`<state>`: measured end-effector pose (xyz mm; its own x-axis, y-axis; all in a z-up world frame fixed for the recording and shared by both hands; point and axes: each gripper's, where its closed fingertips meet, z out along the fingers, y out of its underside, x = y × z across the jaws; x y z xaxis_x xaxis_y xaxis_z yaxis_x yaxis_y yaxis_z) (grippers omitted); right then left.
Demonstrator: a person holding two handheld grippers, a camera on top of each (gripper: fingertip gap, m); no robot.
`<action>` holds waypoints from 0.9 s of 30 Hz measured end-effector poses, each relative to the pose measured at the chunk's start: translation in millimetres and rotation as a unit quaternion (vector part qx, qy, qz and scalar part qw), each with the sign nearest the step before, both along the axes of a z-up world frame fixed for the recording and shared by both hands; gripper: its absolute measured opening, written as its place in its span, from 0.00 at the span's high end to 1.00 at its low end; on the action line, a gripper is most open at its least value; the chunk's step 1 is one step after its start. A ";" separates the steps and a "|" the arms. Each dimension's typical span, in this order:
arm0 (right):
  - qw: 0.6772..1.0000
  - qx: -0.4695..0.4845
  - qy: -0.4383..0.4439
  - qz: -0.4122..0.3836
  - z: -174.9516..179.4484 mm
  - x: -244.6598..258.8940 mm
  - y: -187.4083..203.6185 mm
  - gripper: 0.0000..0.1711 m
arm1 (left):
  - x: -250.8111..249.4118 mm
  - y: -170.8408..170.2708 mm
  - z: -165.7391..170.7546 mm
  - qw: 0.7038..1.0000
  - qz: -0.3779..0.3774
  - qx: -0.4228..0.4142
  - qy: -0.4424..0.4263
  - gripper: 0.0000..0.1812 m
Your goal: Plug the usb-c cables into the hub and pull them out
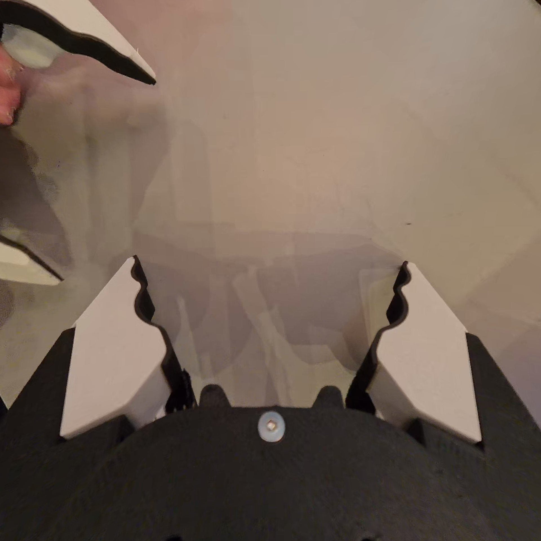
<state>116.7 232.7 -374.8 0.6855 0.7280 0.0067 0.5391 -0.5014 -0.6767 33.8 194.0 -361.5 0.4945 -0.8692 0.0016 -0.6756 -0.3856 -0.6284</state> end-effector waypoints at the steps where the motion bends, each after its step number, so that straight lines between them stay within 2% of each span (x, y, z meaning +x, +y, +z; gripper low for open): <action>1: 1.000 0.000 0.000 0.000 0.0 0.0 0.0 0.07 | 2.8 -2.8 1.1 1.000 -0.004 0.000 -0.002 0.28; 9: 1.000 0.000 0.000 0.000 0.1 0.2 0.2 0.07 | 8.0 -15.2 -6.6 1.000 -0.025 -0.004 0.016 0.33; 14: 1.000 0.000 0.000 0.000 0.1 0.2 0.3 0.07 | 6.6 -9.0 -6.9 1.000 -0.005 -0.002 0.022 0.34; 21: 1.000 0.000 0.000 0.000 0.1 0.3 0.5 0.07 | 3.5 -3.8 1.0 0.998 0.016 0.053 0.029 0.42; 27: 1.000 0.000 0.000 0.000 0.2 0.4 0.7 0.07 | 6.2 -7.0 -6.7 0.999 0.015 -0.029 0.025 0.34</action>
